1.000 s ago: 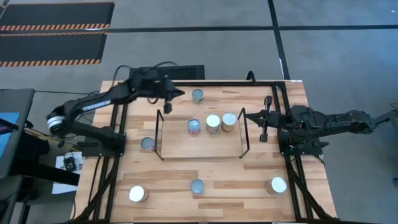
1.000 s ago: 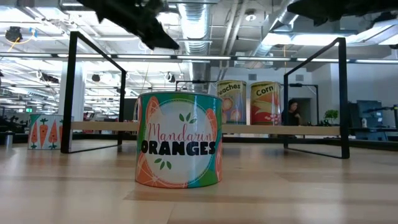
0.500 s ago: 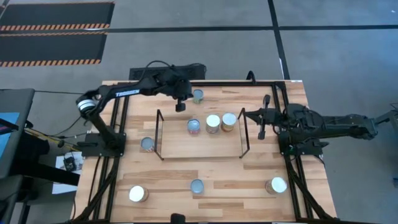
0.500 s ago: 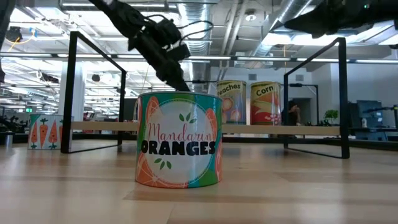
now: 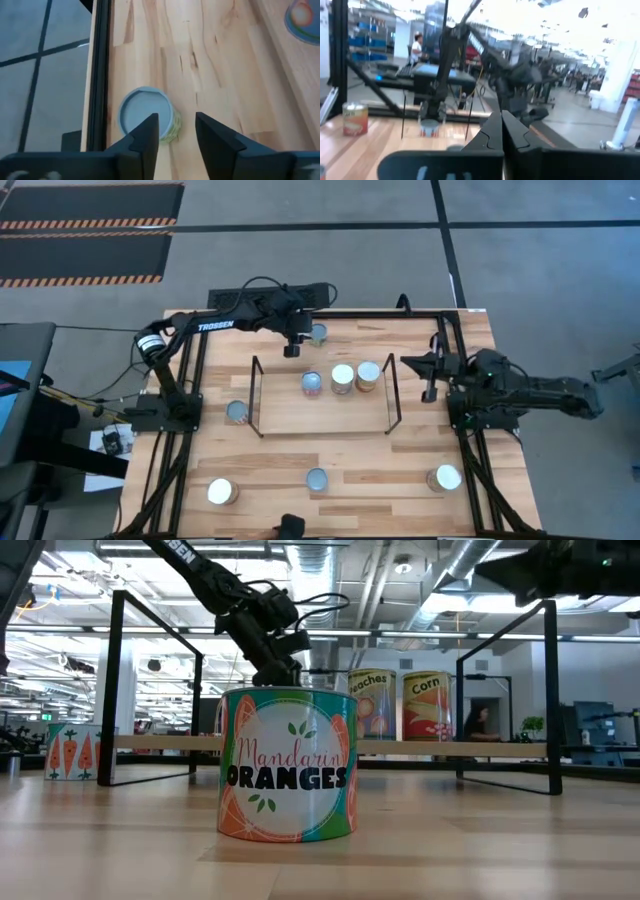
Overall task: Pick and place cans onto a shelf
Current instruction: Put the canned green peas on the shelf
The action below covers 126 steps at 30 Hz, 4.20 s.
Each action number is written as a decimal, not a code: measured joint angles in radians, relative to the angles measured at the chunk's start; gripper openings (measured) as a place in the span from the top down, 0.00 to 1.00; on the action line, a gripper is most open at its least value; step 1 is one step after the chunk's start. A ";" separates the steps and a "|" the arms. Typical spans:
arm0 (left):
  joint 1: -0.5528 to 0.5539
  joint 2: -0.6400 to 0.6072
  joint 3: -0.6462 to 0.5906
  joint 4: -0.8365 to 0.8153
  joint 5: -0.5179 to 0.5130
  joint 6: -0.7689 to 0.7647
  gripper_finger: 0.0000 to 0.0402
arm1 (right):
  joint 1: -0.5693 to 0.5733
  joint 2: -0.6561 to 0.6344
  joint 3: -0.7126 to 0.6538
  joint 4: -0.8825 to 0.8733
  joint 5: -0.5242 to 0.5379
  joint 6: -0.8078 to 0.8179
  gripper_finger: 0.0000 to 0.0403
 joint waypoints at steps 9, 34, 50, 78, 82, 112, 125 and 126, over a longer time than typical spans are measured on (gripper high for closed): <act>0.012 0.060 0.000 0.039 0.007 0.073 0.68 | -0.032 -0.070 0.000 -0.090 0.003 0.070 0.99; 0.010 0.193 0.000 0.148 -0.073 0.239 0.68 | -0.040 -0.068 0.000 -0.096 0.002 0.065 0.99; 0.012 0.139 0.079 0.036 -0.119 0.287 0.99 | -0.040 -0.074 0.000 -0.118 -0.001 0.036 0.98; -0.459 -0.311 0.174 -0.500 -0.334 -0.414 1.00 | -0.032 -0.270 -0.140 -0.096 -0.045 0.109 0.99; -0.498 -0.311 0.174 -0.575 -0.343 -0.539 1.00 | -0.032 -0.270 -0.148 -0.066 -0.036 0.128 0.99; -0.514 -0.225 -0.064 -0.500 -0.348 -0.780 1.00 | -0.032 -0.270 -0.158 -0.058 -0.049 0.086 0.99; -0.507 -0.204 -0.093 -0.418 -0.314 -0.763 1.00 | -0.032 -0.270 -0.158 -0.059 -0.050 0.086 0.98; -0.507 -0.200 -0.093 -0.411 -0.314 -0.763 1.00 | -0.032 -0.270 -0.158 -0.059 -0.050 0.085 0.98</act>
